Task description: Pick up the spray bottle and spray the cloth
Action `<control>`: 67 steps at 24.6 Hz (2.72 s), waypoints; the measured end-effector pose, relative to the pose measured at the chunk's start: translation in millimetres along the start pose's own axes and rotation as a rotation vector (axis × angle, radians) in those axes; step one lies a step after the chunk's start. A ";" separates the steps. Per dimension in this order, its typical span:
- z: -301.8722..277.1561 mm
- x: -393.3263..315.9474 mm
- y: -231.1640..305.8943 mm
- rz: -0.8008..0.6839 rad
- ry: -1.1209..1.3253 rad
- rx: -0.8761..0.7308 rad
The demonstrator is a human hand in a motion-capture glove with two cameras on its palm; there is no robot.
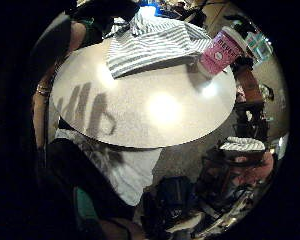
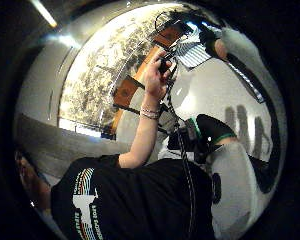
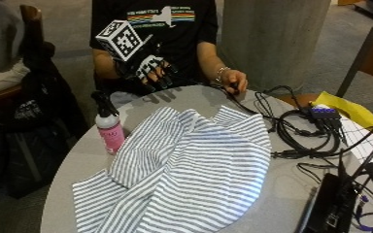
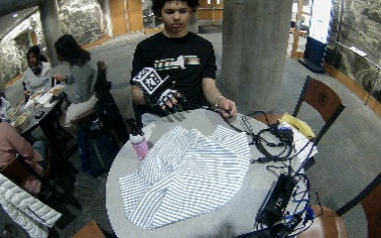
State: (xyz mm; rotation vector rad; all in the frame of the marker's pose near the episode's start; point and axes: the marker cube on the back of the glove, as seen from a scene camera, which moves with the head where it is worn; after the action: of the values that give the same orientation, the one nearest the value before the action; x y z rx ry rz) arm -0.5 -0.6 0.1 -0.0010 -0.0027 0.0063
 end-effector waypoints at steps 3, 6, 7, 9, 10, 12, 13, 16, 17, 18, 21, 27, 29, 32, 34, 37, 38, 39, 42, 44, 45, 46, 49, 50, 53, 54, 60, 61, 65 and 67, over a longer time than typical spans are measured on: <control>-0.1 -0.2 -2.3 0.002 -0.006 -0.001; 0.3 -0.8 -3.6 0.007 -0.012 -0.003; 0.5 -0.9 -3.6 0.008 -0.012 -0.002; 1.1 -0.7 -2.9 0.009 -0.008 -0.002; 1.4 -0.3 -2.3 0.009 -0.006 -0.001; 1.7 1.4 -1.5 0.011 -0.003 0.005; 1.7 2.8 -1.4 0.013 -0.006 0.010; 0.8 9.3 -1.3 0.024 -0.042 0.027; 0.1 12.2 -1.1 0.031 -0.067 0.035; -0.7 15.7 -0.9 0.041 -0.097 0.046; -5.5 29.4 1.0 0.093 -0.195 0.116; -25.0 63.2 9.0 0.188 -0.335 0.219; -30.3 74.1 13.0 0.192 -0.390 0.251; -33.2 89.5 18.5 0.145 -0.486 0.345; -35.6 97.4 17.5 0.201 -0.557 0.422; -39.9 110.1 18.7 0.309 -0.669 0.511; -40.8 114.4 20.4 0.331 -0.709 0.535; -41.4 118.5 22.2 0.349 -0.748 0.555; -41.9 127.8 25.5 0.385 -0.810 0.599; -41.2 132.0 25.0 0.399 -0.807 0.618; -40.4 133.8 24.2 0.405 -0.805 0.623; -39.4 135.7 23.1 0.412 -0.805 0.627; -35.7 143.6 19.4 0.437 -0.808 0.631; -34.6 146.9 18.0 0.446 -0.806 0.632; -32.6 156.5 11.3 0.464 -0.796 0.630; -32.3 159.6 8.6 0.469 -0.791 0.626; -31.5 182.0 -20.6 0.520 -0.752 0.606; -30.8 185.3 -24.6 0.525 -0.748 0.609; -28.7 196.3 -42.8 0.541 -0.724 0.606; -29.3 200.1 -50.6 0.549 -0.711 0.611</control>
State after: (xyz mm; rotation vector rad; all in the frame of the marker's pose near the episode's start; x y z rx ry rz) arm 199.9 -50.0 -28.6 0.6117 -0.7113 0.5564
